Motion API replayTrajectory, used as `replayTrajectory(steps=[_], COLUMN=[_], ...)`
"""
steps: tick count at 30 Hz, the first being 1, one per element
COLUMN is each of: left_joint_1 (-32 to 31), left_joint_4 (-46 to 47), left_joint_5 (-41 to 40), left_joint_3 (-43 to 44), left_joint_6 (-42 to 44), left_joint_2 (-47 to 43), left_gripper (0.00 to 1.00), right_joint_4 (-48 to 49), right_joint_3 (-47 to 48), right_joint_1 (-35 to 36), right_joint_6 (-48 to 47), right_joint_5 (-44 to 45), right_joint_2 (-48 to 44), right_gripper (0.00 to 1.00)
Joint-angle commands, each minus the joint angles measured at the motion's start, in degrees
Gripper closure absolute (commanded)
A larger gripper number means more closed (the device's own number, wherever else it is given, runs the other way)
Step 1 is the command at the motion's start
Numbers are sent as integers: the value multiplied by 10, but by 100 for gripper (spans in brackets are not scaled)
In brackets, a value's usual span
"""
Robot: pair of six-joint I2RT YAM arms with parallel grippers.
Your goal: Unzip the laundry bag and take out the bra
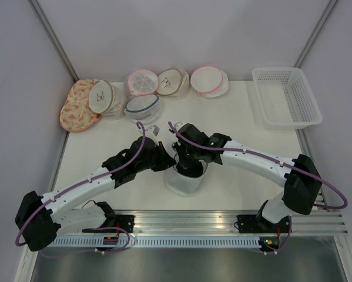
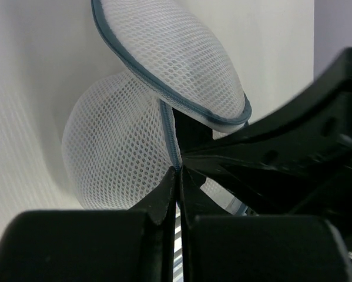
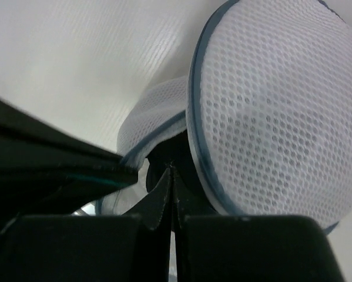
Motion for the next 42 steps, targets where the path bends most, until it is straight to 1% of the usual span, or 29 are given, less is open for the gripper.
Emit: replayTrajectory(steps=[1,4,5,7,8,9,10,12,13,16,19,24,26,27,28,29,30,32,33,35,36,38,39,40,41,42], left_joint_1=[-4,-4,-4,-4,-4,-4,-4,-4,-4,-4,-4,-4,-4,-4,-4,-4,-4,-4,-4,-5,-5,-5,-5,-5,-5,-5], left_joint_4=[28,27,25,23,22,19,17,12,10,3,1,-4,-7,-7,-7,-7,-7,-5,-1,4,7,9,10,10,10,10], left_joint_5=[17,18,18,19,19,17,18,16,16,11,8,7,7,7,7,5,7,8,9,11,12,15,15,15,15,14], left_joint_3=[0,-3,-4,-7,-9,-10,-12,-16,-17,-25,-33,-39,-40,-43,-46,-48,-51,-56,-59,-65,-66,-69,-70,-69,-70,-68], left_joint_6=[-16,-16,-16,-16,-16,-16,-16,-16,-17,-20,-25,-30,-30,-30,-30,-30,-30,-33,-36,-37,-39,-40,-40,-40,-40,-39], left_joint_2=[-17,-25,-27,-35,-36,-41,-43,-48,-52,-65,-75,-87,-93,-94,-95,-96,-96,-96,-97,-97,-97,-97,-97,-98,-98,-98], left_gripper=[98,98,98,98,98,98,98,98,98,98,98,98,98,98,98,98,98,98,98,98,98,98,98,98,98,98], right_joint_4=[8,-32,-42,-58,-61,-60,-57,-49,-42,-54,-60,-54,-42,-6,16,38,70,99,120,132,144,161,165,165,162,150], right_joint_3=[43,77,91,96,93,88,81,52,41,5,-25,-71,-96,-108,-135,-148,-165,-180,-184,-191,-195,-197,-199,-197,-195,-189], right_joint_1=[4,3,3,-3,-18,-29,-52,-78,-107,-153,-172,-173,-172,-172,-173,-173,-173,-171,-170,-168,-165,-158,-148,-140,-133,-119], right_joint_6=[20,36,55,76,87,109,118,135,136,128,122,127,114,104,91,88,89,86,88,88,89,91,90,89,86,79], right_joint_5=[34,123,195,249,285,298,309,335,333,329,323,288,211,162,74,27,5,-86,-99,-134,-142,-143,-139,-131,-118,-85], right_joint_2=[35,63,69,68,56,49,40,8,-2,-19,-36,-83,-126,-143,-180,-196,-219,-229,-232,-224,-213,-201,-194,-179,-170,-150], right_gripper=[100,100,100,100,100,100,100,100,100,100,99,100,100,100,100,100,96,87,78,72,66,62,58,56,55,54])
